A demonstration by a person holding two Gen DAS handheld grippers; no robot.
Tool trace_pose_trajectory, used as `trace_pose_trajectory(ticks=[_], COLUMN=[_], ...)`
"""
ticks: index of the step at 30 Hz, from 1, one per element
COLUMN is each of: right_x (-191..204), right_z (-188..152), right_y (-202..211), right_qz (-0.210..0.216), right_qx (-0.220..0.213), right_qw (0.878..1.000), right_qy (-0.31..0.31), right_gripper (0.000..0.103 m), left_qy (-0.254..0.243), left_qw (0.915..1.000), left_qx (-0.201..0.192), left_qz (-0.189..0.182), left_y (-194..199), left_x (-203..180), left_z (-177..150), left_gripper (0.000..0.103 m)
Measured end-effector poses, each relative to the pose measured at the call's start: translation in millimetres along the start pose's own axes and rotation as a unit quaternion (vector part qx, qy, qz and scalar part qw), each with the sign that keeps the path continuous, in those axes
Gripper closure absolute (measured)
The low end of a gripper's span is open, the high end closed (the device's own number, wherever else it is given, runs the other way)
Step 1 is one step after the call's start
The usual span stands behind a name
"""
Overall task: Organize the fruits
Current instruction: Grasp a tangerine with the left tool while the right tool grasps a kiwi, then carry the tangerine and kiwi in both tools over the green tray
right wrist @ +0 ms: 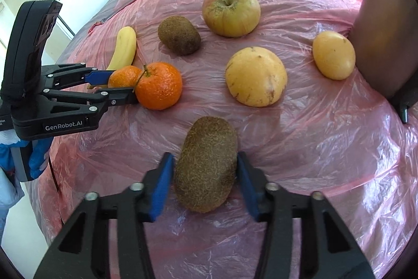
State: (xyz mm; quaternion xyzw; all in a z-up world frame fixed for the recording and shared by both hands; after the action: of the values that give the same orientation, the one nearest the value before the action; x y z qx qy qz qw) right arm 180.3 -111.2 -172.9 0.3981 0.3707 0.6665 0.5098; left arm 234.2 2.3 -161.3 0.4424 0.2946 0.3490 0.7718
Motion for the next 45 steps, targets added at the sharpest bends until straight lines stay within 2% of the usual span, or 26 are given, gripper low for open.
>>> trace_pose_trajectory(ticks=[13,24,29,45], right_x=[-1.2,-5.3,-6.6,-22.2], right_z=[0.4,-0.3,0.5,-3.4], right_y=[-2.6,-2.3,5.8,54.4], right_qz=[0.014,0.037,0.047,0.057], right_qx=[0.003,0.009,0.000,-0.039], right_qw=[1.000,0.999,0.998,0.997], right_qy=[-0.020,-0.031,-0.035,-0.044], right_gripper=[0.014,0.016,0.017,0.017], left_qy=[0.019,0.034,0.062,0.084], left_qw=[0.9997,0.9982,0.9958,0.9913], left_qx=[-0.015,-0.033,-0.056,-0.094], left_qz=[0.000,0.036,0.038,0.038], left_y=[2.8,13.4,30.2,70.2], left_x=[3.7,1.5,4.5,-21.3], left_z=[-1.9,-1.1,-0.3,-1.6], left_gripper=[0.064,0.065,0.065,0.065])
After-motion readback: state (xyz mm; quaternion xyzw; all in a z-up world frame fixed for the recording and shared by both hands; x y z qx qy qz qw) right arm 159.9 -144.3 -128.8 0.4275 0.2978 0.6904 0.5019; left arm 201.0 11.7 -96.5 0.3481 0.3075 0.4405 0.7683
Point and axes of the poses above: each gripper's, at about its wrist camera, not at the fingertips, and y roughly against the way its jaws point, x to its left, z to its top, the point moved 7 cm from there along -y, roughly the way its jaws point, and after that the axes turned 6 degrees about -z, right-handed, at the moved point
